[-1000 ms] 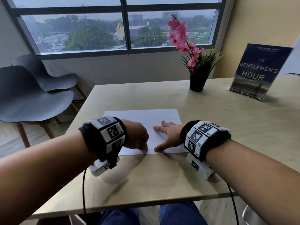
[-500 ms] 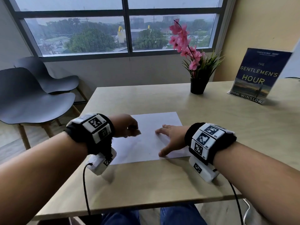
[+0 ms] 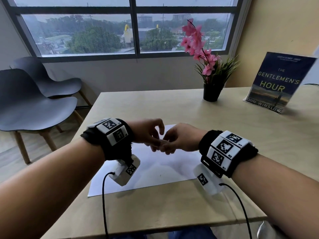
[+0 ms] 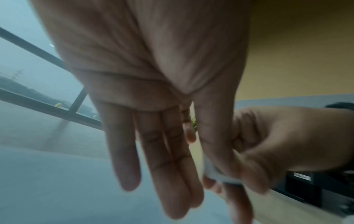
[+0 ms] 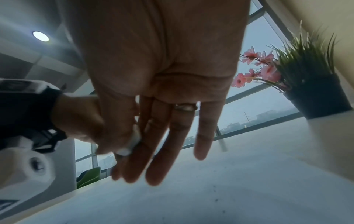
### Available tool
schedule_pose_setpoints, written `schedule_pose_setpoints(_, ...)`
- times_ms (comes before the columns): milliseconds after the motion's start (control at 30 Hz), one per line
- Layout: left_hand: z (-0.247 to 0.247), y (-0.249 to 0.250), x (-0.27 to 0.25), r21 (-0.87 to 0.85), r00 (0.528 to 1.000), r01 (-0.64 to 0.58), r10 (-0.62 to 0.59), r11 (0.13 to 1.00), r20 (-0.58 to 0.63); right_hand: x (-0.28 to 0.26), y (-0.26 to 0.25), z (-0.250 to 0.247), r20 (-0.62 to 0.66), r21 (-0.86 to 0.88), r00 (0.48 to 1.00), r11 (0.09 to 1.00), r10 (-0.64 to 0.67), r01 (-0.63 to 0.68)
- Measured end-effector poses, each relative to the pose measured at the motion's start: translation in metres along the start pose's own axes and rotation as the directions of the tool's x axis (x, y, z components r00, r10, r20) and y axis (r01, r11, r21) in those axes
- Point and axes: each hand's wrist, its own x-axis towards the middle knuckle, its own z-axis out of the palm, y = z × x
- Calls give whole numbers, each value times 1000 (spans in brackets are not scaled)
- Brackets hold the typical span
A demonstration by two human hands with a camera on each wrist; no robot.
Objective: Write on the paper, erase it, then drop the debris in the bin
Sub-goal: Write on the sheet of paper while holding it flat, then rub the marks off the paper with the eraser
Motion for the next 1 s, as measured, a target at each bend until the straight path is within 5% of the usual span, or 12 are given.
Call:
schedule_pose_setpoints(133,-14,-15,10,232,986,159,-142,960,-87,-4,11,-4,-14,-201,999,978,52,-54)
schedule_pose_setpoints(267,-11,-30,18,536,951,305,-278,787,-134,-7,22,-2,6,-332,994,938,113,-104)
schedule_pose_setpoints(567,-3,-21,13,587,939,335,-313,737,-143,-5,14,8,25,-390,994,917,102,-84)
schedule_pose_setpoints(767,-21,-8,-10,365,921,333,-218,869,-322,-10,2,12,32,-416,996,907,87,-66)
schedule_pose_setpoints(867,-31,-5,-25,425,930,277,-129,862,-344,-9,-6,15,44,-415,996,909,72,-47)
schedule_pose_setpoints(1000,-38,-15,-50,371,855,310,-86,875,-512,-11,-15,9,-36,-338,999,941,16,-27)
